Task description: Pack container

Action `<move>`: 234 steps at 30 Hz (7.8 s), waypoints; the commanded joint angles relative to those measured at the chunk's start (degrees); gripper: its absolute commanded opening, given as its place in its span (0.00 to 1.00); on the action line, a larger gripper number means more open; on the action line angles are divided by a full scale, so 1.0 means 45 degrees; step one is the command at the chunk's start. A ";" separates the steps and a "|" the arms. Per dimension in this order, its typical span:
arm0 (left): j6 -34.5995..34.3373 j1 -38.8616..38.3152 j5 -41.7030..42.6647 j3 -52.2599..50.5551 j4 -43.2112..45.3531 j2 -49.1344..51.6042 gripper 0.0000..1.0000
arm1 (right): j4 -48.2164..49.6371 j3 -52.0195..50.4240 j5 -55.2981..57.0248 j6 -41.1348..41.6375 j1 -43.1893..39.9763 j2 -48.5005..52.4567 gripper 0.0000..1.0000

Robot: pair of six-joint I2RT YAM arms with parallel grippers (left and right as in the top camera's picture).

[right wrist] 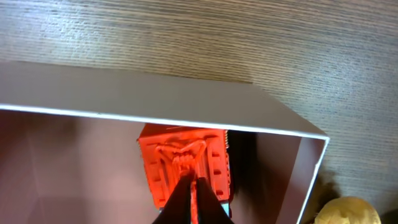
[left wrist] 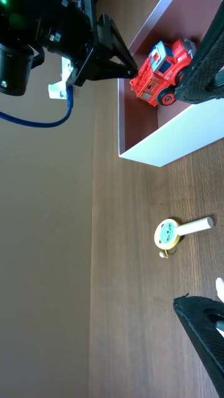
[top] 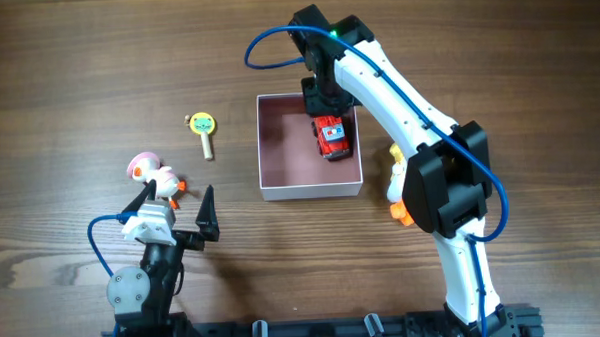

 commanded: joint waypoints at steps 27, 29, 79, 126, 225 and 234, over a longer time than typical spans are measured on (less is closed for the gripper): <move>-0.0073 -0.0058 -0.0034 -0.0049 -0.0058 -0.0092 1.00 | 0.1243 -0.0068 -0.0248 -0.1957 0.0685 -0.0209 0.09; -0.0073 -0.0058 -0.0034 -0.0049 -0.0058 -0.0092 1.00 | 0.1243 -0.0068 -0.0121 -0.1909 0.0680 -0.0209 0.09; -0.0073 -0.0058 -0.0034 -0.0049 -0.0058 -0.0092 1.00 | 0.1409 -0.0194 -0.0418 -0.1923 0.0321 0.0845 0.08; -0.0073 -0.0058 -0.0034 -0.0049 -0.0058 -0.0092 1.00 | -0.0296 0.0607 0.0029 -0.1287 0.0311 -0.0573 0.08; -0.0073 -0.0058 -0.0034 -0.0049 -0.0058 -0.0092 1.00 | -0.0680 -0.0282 -0.0952 -0.1627 -0.0403 0.0695 0.05; -0.0073 -0.0058 -0.0034 -0.0049 -0.0058 -0.0092 1.00 | -0.0967 -0.0282 -0.0942 -0.1593 -0.0403 0.0695 0.05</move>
